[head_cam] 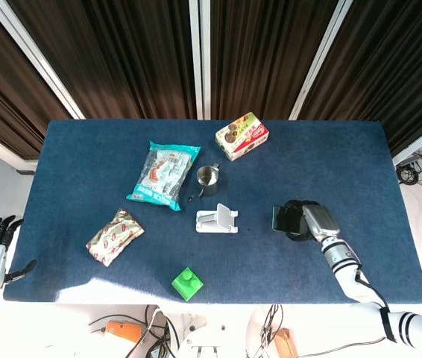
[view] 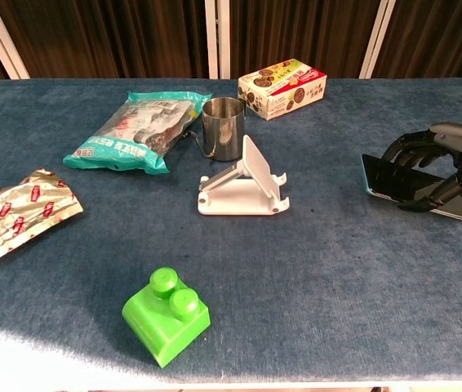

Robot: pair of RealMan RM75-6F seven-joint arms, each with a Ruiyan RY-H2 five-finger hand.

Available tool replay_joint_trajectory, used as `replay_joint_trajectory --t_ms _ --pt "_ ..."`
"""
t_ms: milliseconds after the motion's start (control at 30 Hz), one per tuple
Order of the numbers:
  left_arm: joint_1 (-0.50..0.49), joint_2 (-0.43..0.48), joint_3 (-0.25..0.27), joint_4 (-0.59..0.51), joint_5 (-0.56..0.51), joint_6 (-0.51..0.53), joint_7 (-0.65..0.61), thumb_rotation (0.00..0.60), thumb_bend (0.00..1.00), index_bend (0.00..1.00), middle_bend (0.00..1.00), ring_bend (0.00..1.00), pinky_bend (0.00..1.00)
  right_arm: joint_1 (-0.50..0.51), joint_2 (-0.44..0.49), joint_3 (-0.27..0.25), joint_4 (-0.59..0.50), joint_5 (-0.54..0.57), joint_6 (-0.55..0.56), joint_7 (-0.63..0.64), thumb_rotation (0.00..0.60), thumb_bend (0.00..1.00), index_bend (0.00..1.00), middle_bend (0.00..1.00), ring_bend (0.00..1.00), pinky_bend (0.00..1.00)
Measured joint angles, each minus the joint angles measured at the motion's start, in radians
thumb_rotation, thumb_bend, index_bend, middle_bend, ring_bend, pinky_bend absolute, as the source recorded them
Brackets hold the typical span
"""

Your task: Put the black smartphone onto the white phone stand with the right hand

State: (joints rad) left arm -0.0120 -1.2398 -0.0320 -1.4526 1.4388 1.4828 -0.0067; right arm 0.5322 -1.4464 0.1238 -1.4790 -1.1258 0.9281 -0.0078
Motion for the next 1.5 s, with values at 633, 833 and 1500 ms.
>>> replay_joint_trajectory --t_ms 633,833,1500 --pt "0.0 0.011 -0.001 -0.009 -0.003 0.0 0.004 0.6 0.12 0.14 0.07 0.01 0.0 0.034 -0.022 0.072 -0.097 -0.275 0.106 0.386 0.6 0.45 0.64 0.46 0.36 0.47" --pt "0.0 0.012 -0.003 -0.007 -0.005 0.0 0.003 0.6 0.12 0.14 0.07 0.01 0.0 0.054 -0.16 0.091 -0.068 -0.276 0.136 0.447 0.6 0.45 0.63 0.46 0.36 0.47" --pt "-0.003 0.004 -0.002 0.01 -0.013 -0.015 -0.008 0.6 0.12 0.14 0.07 0.01 0.0 0.112 -0.376 0.119 0.15 -0.27 0.153 0.586 0.6 0.46 0.56 0.43 0.31 0.41"
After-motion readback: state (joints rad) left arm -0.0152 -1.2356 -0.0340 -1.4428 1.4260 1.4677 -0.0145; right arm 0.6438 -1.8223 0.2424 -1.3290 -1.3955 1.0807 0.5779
